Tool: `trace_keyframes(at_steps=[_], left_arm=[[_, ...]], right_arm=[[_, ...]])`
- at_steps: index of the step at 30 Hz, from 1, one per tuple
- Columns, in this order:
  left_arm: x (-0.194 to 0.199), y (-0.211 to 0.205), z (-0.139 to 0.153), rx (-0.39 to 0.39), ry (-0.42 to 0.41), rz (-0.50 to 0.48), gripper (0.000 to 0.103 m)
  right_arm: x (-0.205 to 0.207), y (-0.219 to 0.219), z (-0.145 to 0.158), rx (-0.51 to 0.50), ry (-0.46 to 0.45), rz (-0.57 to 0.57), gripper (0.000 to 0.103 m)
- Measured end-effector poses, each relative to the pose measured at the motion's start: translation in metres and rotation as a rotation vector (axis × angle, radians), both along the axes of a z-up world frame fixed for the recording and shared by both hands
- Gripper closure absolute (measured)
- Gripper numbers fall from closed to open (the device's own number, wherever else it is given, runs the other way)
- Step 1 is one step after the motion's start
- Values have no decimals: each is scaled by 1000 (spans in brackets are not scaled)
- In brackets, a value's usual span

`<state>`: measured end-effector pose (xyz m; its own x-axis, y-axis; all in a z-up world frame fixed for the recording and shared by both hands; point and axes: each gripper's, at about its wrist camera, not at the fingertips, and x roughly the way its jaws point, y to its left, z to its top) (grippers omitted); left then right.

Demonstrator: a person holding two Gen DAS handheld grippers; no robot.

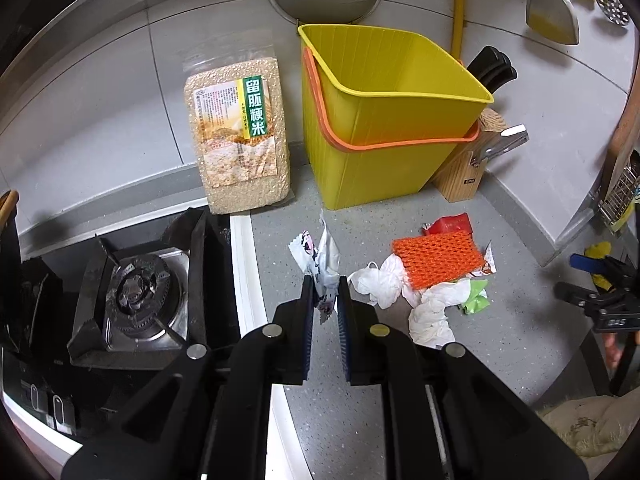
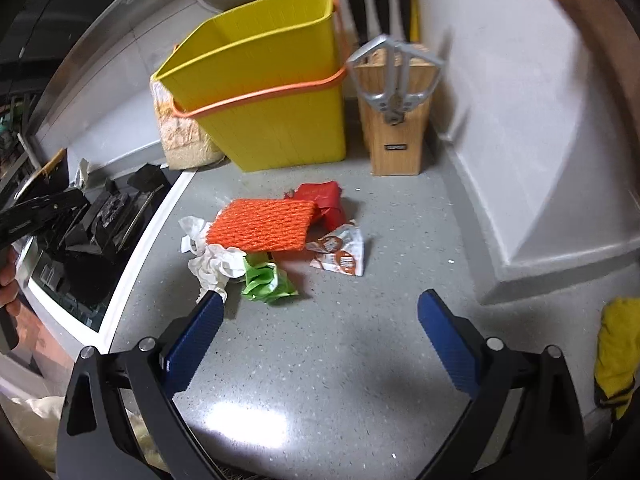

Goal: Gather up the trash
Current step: 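Lift the foil wrapper with the left gripper while the right gripper grasps the green wrapper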

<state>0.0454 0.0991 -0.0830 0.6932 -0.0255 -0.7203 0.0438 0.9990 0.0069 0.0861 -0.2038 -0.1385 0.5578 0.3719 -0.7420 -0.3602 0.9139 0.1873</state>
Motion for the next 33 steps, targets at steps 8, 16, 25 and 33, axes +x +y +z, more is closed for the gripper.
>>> trace_keyframes(at_steps=[8,16,25,33], left_arm=[[-13,-5,-6,-28,7,1,90],[-19,-3,-5,-40,4,12,90],[-18,-1,-8,-59,3,18,90],[-15,-4,11,-131,-70,-32,90]], right_arm=[[29,46,-39,-97,40,187,24],[69,77,-72,-212,98,288,26],[56,66,-67,-113,164,334,78],[18,36,-31,33,145,251,81]])
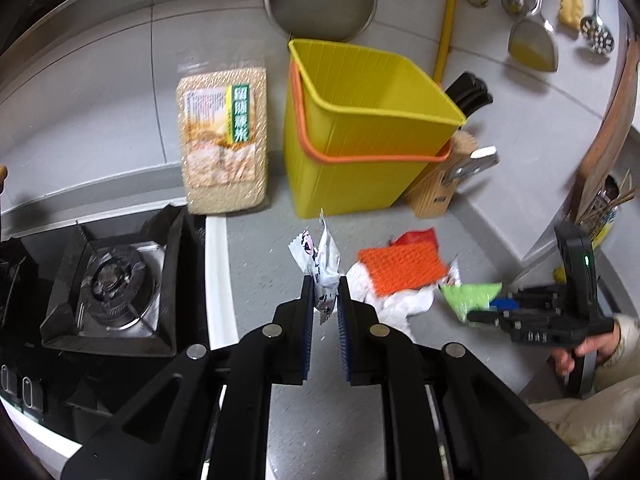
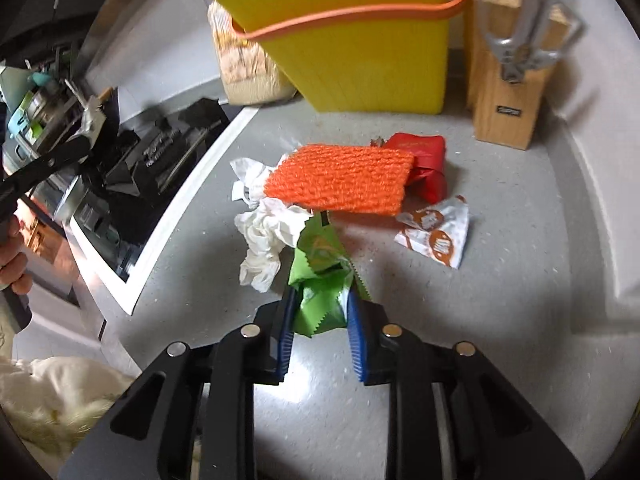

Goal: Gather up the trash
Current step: 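Lift the foil wrapper with the left gripper while the right gripper grasps the green wrapper, then drop the foil wrapper into the yellow bucket by opening the left gripper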

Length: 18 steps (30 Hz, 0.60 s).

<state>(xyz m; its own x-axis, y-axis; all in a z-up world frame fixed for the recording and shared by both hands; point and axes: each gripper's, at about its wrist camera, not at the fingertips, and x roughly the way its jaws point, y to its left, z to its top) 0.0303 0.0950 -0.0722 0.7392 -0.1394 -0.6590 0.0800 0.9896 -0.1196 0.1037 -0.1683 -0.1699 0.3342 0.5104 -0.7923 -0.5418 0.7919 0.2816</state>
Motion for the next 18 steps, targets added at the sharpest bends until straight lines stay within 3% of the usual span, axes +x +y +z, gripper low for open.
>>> trace_keyframes(at_steps=[5,12,16,18], left_arm=[[18,-9,27,14,-70,-36,90],[101,-38,78,39,-187,-134,90],[157,-57,84,78,-149,-176,90],[184,-65,82,119,-124,-147,89]], right_arm=[[-15,-5,5,-32,-18,6,81],[-25,-17,16,-52,-53,-17,81],[-31,-20,27,-58,-91,-23,81],[-32,-24,32,-49,-108,-37,81]])
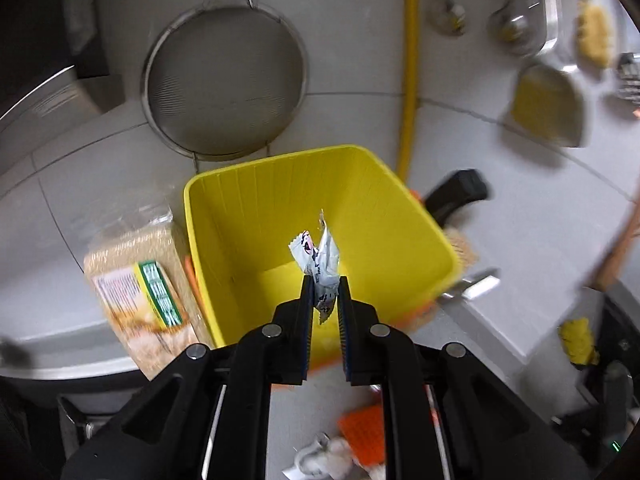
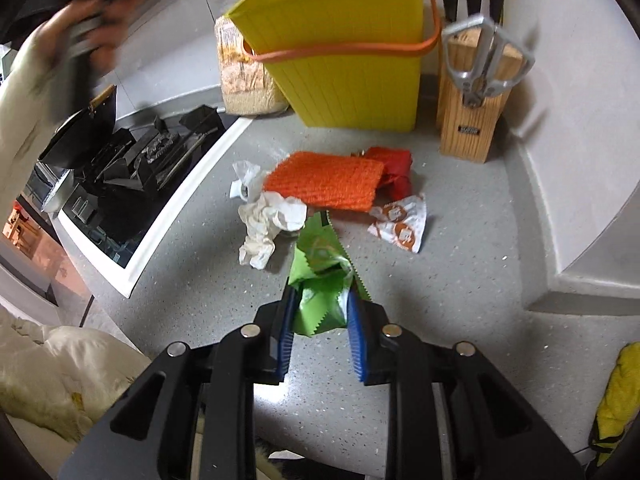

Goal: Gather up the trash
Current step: 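Drop the foil wrapper into the yellow bucket by opening the left gripper, then carry the green wrapper over the yellow bucket and open the right gripper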

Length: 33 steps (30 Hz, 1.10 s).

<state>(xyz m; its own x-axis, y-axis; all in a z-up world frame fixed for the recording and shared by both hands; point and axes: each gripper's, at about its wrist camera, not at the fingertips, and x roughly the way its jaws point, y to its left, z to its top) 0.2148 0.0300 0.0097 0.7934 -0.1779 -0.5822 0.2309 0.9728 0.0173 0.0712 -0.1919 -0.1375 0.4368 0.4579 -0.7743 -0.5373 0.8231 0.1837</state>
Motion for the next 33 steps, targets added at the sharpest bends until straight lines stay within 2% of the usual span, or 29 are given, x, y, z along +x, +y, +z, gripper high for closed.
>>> trace_keyframes(at_steps=[5,6,7,8,9,10,17,23,27,29,33], left_arm=[[31,-13,-11,51,40,37,86],[33,-16,-13,64,48,43,68],[34,-18,-14,81,49,59,27],[32,-20,-14,99,26,82,10],[24,-17,-10,117,-29,110,5],[18,-19,-7,128,-61,111,5],[-14,-14,5,95,-87,92,4],[-54,5,1,82,-93,126,4],[-91,24,-19,84,-83,191,4],[-111,33,-35,73,-52,223,4],[-143,46,-62,44,11,256,4]], right_arm=[[-5,-14,13,22,-31,-62,81],[-6,-17,15,24,-37,-71,81],[-7,-18,16,26,-42,-77,81],[-7,-18,18,29,-47,-81,81],[-7,-19,20,30,-51,-84,81],[-7,-20,21,30,-55,-85,81],[2,-12,34,27,-86,-53,81],[14,1,51,22,-123,-19,81],[34,10,100,46,-253,-24,81],[49,19,134,71,-345,-32,81],[92,48,179,83,-461,-38,81]])
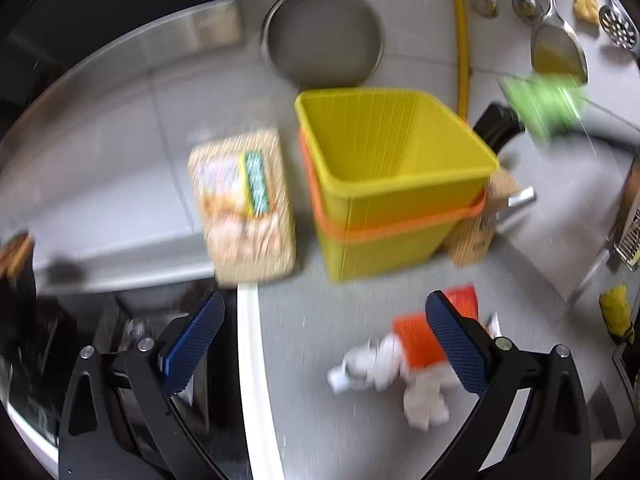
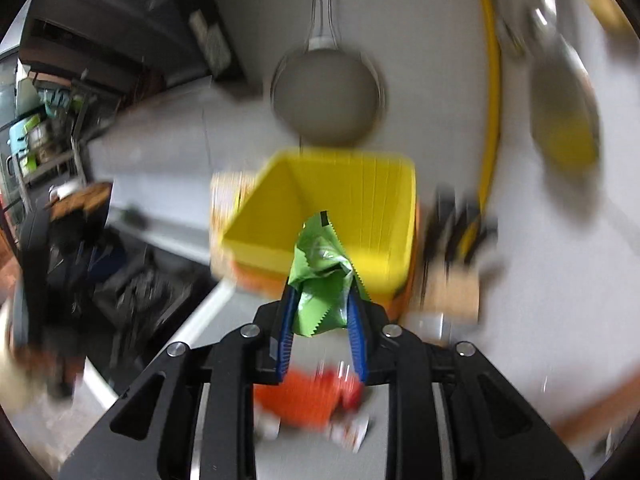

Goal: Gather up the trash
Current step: 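Carry the green wrapper over the yellow bucket and open the right gripper, then grasp the white tissue with the left gripper while the right gripper grasps the printed wrapper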

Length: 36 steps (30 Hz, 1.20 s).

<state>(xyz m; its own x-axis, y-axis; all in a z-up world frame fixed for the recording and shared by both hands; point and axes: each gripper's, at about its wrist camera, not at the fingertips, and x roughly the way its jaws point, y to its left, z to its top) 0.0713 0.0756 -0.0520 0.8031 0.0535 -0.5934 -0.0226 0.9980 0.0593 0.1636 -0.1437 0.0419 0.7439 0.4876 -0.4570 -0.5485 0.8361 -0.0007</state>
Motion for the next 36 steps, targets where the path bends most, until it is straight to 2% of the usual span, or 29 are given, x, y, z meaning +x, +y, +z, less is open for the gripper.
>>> trace_keyframes(at_steps=[3,8,10,11,13,14,15,18,21,25,30,33,36], left_arm=[[-23,13,-16,-38,36,47,4],[-53,39,-30,-94,60,116,4],[-64,51,-32,-101,61,151,4],[-66,54,-32,-105,61,163,4],[-74,62,-34,-113,58,189,4],[-75,65,-36,-117,59,198,4],[-77,67,-38,-122,63,206,4],[-75,69,-44,-131,81,206,4],[-71,62,-51,-114,92,159,4],[-53,46,-67,-115,123,77,4],[-28,21,-87,-139,156,-48,4],[-17,-7,-100,-113,169,-164,5],[-6,-37,-117,-66,204,-265,11]], right_arm=[[41,25,8,-12,28,3,81],[94,61,-11,-90,92,-39,79],[105,71,-21,-98,125,-46,60],[106,73,-24,-98,130,-44,43],[96,72,-24,-83,87,-35,37],[90,70,-24,-77,72,-31,27],[81,65,-23,-63,50,-28,23],[52,46,-25,-28,18,9,19],[19,25,-34,-21,27,53,15],[-20,-2,-67,-70,91,64,15],[-67,-33,-121,-152,203,-6,15],[-84,-50,-139,-155,255,-57,15],[-99,-69,-149,-135,295,-118,15]])
